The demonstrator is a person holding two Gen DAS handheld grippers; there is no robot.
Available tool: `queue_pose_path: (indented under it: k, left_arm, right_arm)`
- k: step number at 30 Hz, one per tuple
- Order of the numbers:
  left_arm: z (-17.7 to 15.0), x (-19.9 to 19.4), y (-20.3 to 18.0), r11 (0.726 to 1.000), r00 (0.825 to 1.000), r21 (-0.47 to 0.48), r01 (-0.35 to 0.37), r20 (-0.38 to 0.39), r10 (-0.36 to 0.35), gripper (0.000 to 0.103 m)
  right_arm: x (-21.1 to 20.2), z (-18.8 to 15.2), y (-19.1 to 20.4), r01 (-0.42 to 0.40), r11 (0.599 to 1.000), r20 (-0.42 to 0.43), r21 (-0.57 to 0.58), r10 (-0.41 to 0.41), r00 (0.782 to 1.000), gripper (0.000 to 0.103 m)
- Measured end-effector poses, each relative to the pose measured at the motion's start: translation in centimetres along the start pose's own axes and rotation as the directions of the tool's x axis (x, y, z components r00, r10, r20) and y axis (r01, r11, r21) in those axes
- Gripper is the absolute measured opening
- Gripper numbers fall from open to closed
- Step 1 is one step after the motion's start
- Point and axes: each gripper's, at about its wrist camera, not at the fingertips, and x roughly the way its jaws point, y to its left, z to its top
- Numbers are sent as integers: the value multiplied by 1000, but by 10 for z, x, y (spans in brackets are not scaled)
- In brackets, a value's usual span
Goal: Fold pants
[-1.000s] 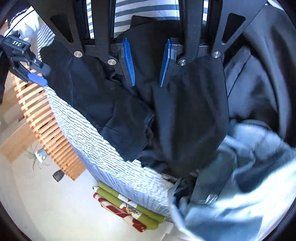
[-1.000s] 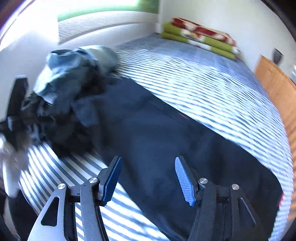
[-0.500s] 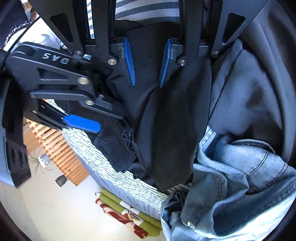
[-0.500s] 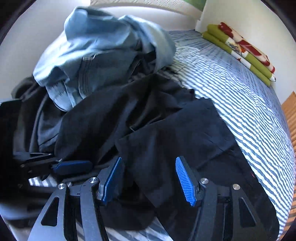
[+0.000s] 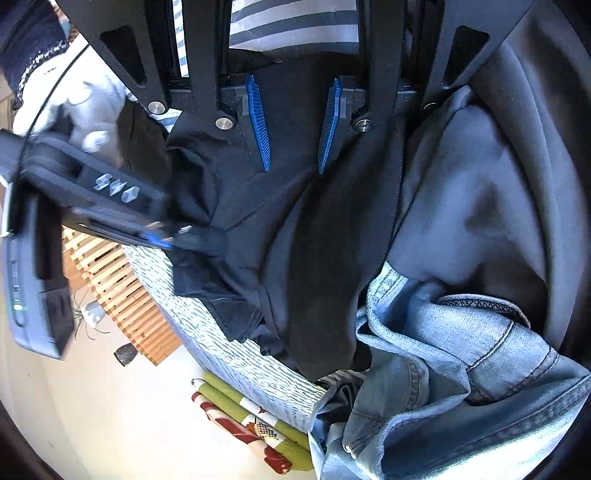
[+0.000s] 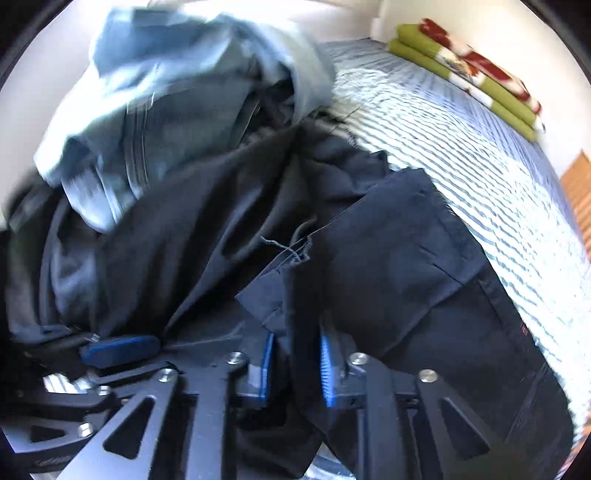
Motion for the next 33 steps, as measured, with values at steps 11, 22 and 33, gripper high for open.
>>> queue_pose_path:
  k: [11,22,33]
  left_arm:
    - [-5,-4,-24,998,999,50,-42,21,41,30]
    - [-29,23,-156,964,994,246,106,-46,-97,30]
    - [-60,107,-316,867,967,445,225,-213,-142,30]
  right_arm:
    - [-89,-45,-119,-29,945,167,327,-28,986,3]
    - [-168,-193,-265,153,758,118,634,-291,950,3]
    - [-165,-309,-310,113,617,62,779,-256,965,3]
